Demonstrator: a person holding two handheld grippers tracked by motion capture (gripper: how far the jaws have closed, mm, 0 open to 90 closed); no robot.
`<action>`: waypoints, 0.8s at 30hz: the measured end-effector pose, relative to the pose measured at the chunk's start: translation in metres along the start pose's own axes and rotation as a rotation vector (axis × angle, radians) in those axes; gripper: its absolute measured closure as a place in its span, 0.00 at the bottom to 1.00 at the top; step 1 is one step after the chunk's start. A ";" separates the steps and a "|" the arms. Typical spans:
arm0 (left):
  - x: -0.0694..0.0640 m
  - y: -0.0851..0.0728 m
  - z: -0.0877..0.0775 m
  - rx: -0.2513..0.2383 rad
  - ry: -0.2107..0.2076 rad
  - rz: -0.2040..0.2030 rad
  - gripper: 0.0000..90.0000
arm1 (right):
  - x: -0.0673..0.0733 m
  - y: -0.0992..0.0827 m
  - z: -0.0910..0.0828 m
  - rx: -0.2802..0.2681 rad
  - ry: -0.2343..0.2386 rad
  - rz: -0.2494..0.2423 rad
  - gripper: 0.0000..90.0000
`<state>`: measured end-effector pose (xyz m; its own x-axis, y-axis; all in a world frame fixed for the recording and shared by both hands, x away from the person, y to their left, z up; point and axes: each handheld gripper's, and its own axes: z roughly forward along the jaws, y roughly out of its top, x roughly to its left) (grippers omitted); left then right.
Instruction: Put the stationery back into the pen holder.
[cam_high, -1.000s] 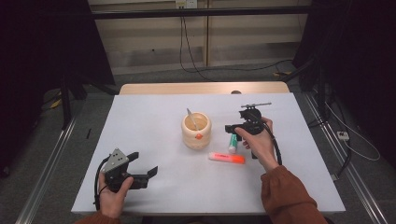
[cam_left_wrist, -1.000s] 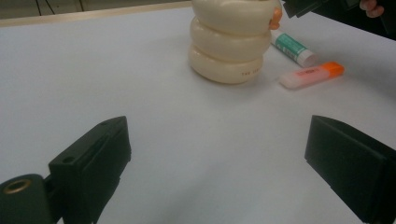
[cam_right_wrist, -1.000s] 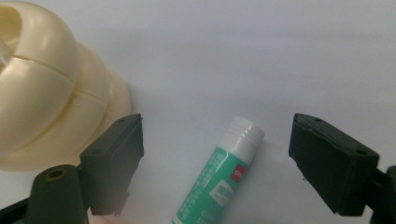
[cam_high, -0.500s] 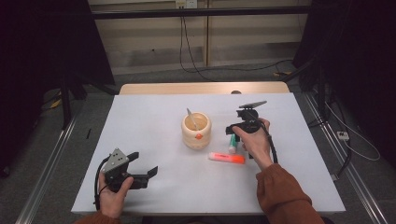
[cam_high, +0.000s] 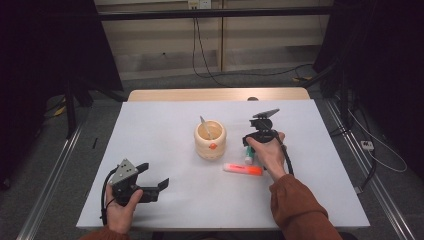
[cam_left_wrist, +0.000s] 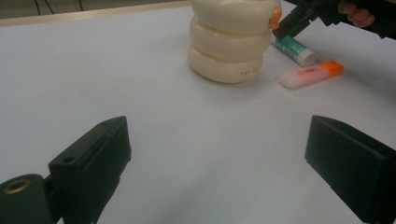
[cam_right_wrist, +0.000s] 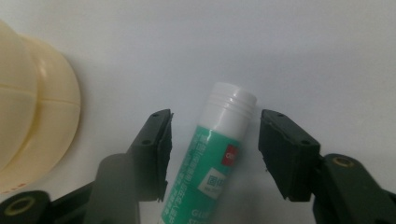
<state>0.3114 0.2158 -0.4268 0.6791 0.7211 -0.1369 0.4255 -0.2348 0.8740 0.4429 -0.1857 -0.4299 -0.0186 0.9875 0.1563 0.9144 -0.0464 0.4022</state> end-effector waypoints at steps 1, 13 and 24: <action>0.000 0.000 0.000 0.000 0.000 0.000 0.07 | -0.001 0.000 0.001 0.008 -0.002 0.008 0.53; 0.000 0.000 -0.001 -0.001 -0.001 0.000 0.07 | 0.002 0.002 0.009 0.035 -0.025 0.022 0.61; 0.000 0.000 0.000 -0.001 -0.002 0.001 0.07 | 0.003 0.004 0.013 0.033 -0.045 0.036 0.71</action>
<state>0.3113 0.2160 -0.4264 0.6807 0.7197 -0.1368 0.4243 -0.2351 0.8745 0.4515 -0.1815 -0.4394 0.0323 0.9910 0.1297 0.9272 -0.0781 0.3664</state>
